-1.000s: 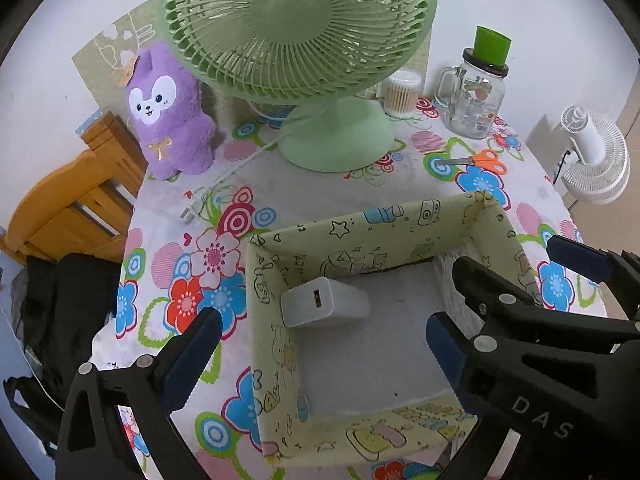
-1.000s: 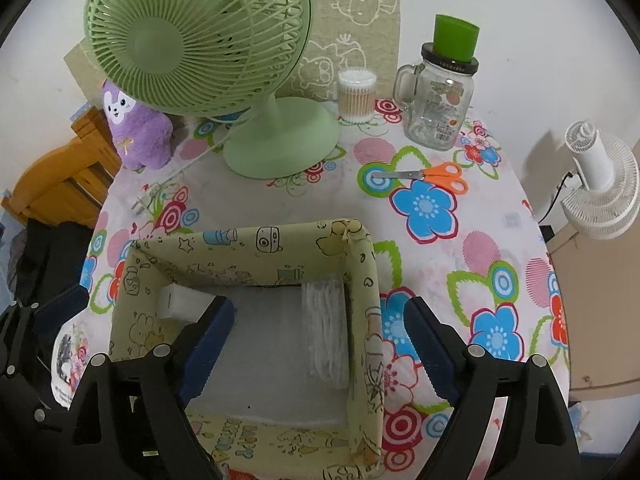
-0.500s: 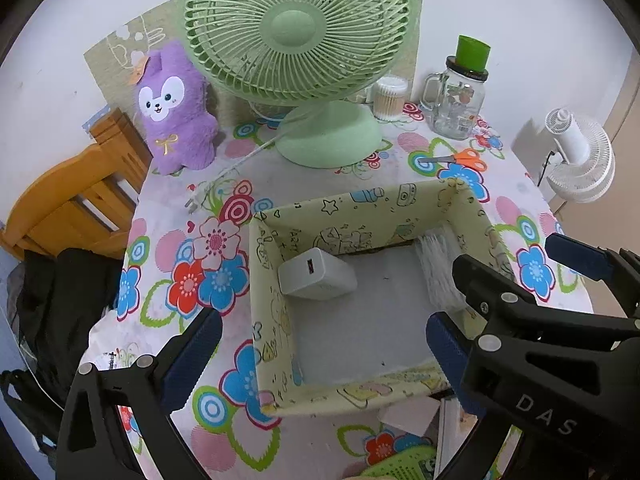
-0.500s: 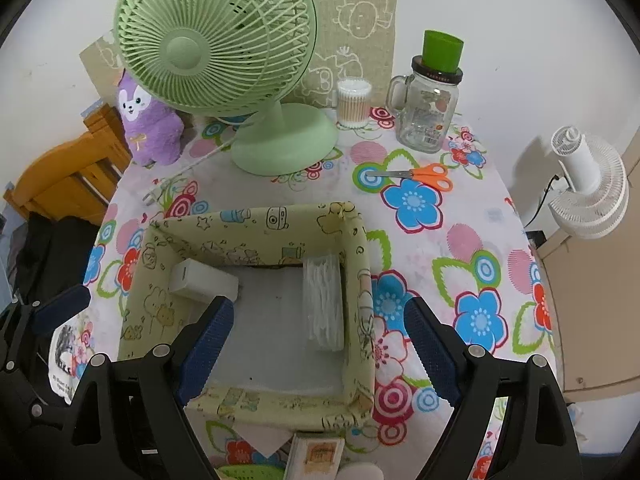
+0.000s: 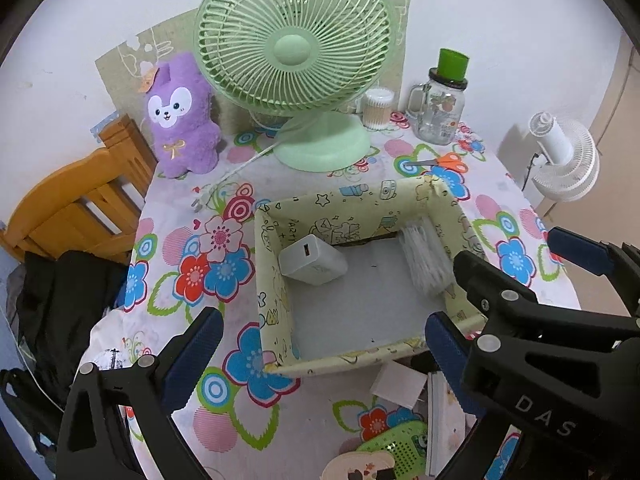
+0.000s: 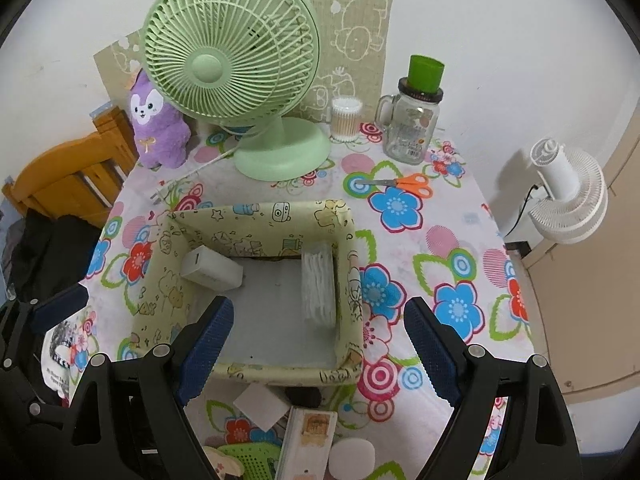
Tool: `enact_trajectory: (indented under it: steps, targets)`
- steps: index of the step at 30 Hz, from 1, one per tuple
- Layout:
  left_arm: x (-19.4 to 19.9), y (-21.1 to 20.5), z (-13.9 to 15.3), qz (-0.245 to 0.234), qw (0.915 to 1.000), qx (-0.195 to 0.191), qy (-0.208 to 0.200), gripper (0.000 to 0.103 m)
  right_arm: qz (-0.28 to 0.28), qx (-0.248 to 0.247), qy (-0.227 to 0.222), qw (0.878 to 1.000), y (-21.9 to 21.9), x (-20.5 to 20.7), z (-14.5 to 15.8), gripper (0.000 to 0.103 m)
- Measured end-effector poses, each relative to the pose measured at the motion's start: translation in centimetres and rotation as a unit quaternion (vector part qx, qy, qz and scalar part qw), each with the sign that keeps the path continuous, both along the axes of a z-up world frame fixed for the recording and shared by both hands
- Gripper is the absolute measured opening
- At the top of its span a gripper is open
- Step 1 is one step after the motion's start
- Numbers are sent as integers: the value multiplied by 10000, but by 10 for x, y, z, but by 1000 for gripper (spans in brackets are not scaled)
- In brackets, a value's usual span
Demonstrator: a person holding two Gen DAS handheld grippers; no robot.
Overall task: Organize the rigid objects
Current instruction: 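Withdraw both tools from the green box back toward the remaining items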
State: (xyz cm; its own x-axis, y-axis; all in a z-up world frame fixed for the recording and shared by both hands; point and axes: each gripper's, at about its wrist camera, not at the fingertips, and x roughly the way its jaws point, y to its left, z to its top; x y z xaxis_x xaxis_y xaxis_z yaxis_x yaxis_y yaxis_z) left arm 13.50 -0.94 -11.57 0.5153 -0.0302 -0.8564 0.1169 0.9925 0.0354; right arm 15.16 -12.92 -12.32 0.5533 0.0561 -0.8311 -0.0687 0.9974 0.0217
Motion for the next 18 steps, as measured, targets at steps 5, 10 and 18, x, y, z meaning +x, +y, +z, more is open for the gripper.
enact_trajectory:
  steps: [5,10,18]
  targets:
    - [-11,0,5,-58,10000,18,-44,101,-22,-58,-67,10000,2,-13,6,89]
    - [-24,-1,10,-104,9999,46,-102,101,-90,26,41,9999,0,-24,8,89]
    - [-41,0,13,-159,9998,-60,-105,101,-193,-109,33,9997,2,-45,13,89]
